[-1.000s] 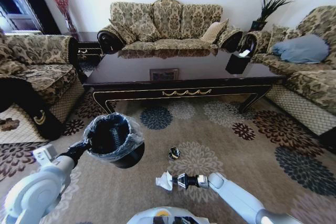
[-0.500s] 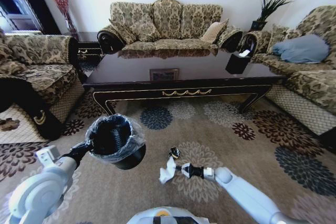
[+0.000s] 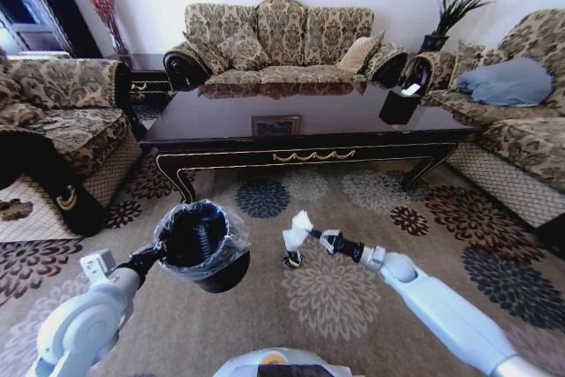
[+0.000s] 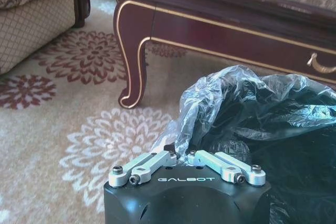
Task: Move to the front of the table and pick up the trash from the floor, then place it into the trash bin.
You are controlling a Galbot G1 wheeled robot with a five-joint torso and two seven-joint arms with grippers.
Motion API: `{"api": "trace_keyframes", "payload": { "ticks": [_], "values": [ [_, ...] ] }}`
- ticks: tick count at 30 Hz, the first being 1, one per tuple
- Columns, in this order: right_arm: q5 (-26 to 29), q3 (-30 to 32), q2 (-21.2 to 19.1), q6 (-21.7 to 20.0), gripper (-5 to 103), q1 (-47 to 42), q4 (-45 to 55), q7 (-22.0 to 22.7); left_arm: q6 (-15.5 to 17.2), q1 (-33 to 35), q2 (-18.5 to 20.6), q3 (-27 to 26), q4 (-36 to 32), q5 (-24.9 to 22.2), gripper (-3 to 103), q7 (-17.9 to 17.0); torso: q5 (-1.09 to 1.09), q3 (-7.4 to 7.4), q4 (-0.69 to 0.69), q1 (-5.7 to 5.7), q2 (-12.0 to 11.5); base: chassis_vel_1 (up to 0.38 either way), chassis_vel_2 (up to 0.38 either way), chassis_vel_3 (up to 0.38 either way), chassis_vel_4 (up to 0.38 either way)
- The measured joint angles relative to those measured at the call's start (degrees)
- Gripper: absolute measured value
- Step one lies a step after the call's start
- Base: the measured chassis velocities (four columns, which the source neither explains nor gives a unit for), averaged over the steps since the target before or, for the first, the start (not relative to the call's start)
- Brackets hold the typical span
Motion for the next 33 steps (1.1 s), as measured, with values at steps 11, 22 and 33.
{"api": "trace_keyframes", "payload": {
  "ticks": [11,22,33],
  "values": [
    [4.4,-5.1,-2.8,-1.4,0,5.5,10.9,8.6,0.0,1.3,-0.3,2.8,1.1,0.8,3,-0.1,0.00,0.00,-0.02,0.00,0.0,0.000,0.000,0.000,0.000],
    [6.9,-17.4,-1.1,-2.2,0,15.9,18.4,15.7,-0.1,0.2,0.7,5.4,3.8,1.1,3,-0.1,-0.01,0.00,-0.02,0.00,0.0,0.000,0.000,0.000,0.000],
    [7.3,-27.6,3.9,-2.3,0,23.2,17.3,18.4,-0.2,-4.6,1.3,9.7,8.1,0.8,3,0.0,-0.01,0.00,-0.02,0.00,0.0,0.000,0.000,0.000,0.000]
  ]
}}
